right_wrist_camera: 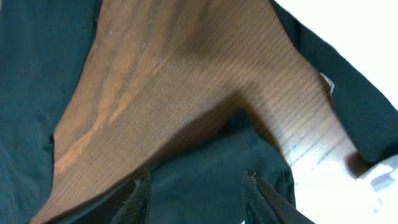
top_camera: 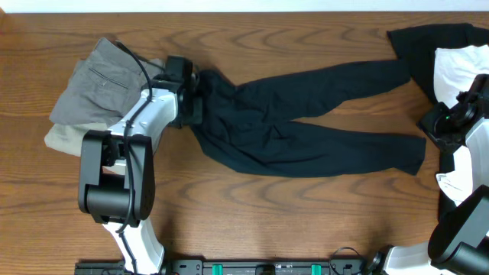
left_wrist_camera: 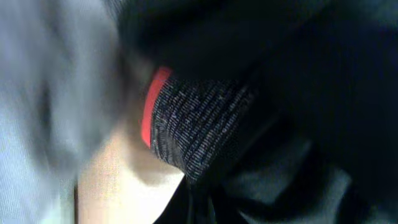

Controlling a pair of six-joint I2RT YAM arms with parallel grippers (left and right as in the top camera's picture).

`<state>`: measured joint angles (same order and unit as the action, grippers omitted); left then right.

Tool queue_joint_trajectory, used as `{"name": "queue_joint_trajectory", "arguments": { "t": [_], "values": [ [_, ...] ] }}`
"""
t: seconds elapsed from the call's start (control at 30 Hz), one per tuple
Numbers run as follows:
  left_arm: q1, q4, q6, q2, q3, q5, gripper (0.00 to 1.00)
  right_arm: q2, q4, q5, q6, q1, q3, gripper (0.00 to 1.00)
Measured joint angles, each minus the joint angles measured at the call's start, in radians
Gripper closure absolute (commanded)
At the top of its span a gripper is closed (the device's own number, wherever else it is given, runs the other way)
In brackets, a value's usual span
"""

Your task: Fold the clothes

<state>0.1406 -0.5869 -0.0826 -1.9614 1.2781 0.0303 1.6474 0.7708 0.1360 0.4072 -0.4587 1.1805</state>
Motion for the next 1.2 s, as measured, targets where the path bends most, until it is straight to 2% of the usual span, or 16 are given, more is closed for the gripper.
{"name": "queue_joint_trajectory", "arguments": {
  "t": [0.2, 0.33, 0.5, 0.7, 0.93, 1.0, 1.03, 1.07, 1.2],
  "values": [
    [-0.052, -0.25, -0.026, 0.1, 0.0, 0.0, 0.94, 0.016, 0.045, -0.046, -0.005, 0.0, 0.0, 0.52],
    [-0.1, -0.312, -0.031, 0.241, 0.0, 0.0, 0.93, 0.06, 0.048, -0.062, -0.008, 0.0, -0.009, 0.49],
    [-0.125, -0.338, -0.034, 0.319, 0.0, -0.007, 0.93, 0.127, 0.068, -0.079, -0.015, 0.0, -0.027, 0.46],
    [-0.125, -0.343, -0.034, 0.319, 0.0, -0.008, 0.91, 0.191, 0.107, -0.079, -0.025, 0.0, -0.041, 0.47],
    [-0.125, -0.344, -0.039, 0.319, 0.0, -0.008, 0.86, 0.188, 0.075, -0.068, -0.037, 0.0, -0.121, 0.51],
    [-0.125, -0.344, -0.044, 0.319, 0.0, -0.008, 0.86, 0.169, 0.041, -0.072, -0.04, 0.0, -0.148, 0.63],
    [-0.125, -0.344, -0.045, 0.319, 0.0, -0.008, 0.85, 0.157, 0.011, -0.077, -0.039, 0.0, -0.164, 0.79],
    [-0.125, -0.344, -0.044, 0.319, 0.0, -0.008, 0.85, 0.151, -0.004, -0.078, -0.046, 0.0, -0.173, 0.86],
    [-0.125, -0.344, -0.045, 0.319, 0.0, -0.008, 0.85, 0.145, -0.026, -0.067, -0.052, 0.0, -0.18, 0.98]
  ]
}}
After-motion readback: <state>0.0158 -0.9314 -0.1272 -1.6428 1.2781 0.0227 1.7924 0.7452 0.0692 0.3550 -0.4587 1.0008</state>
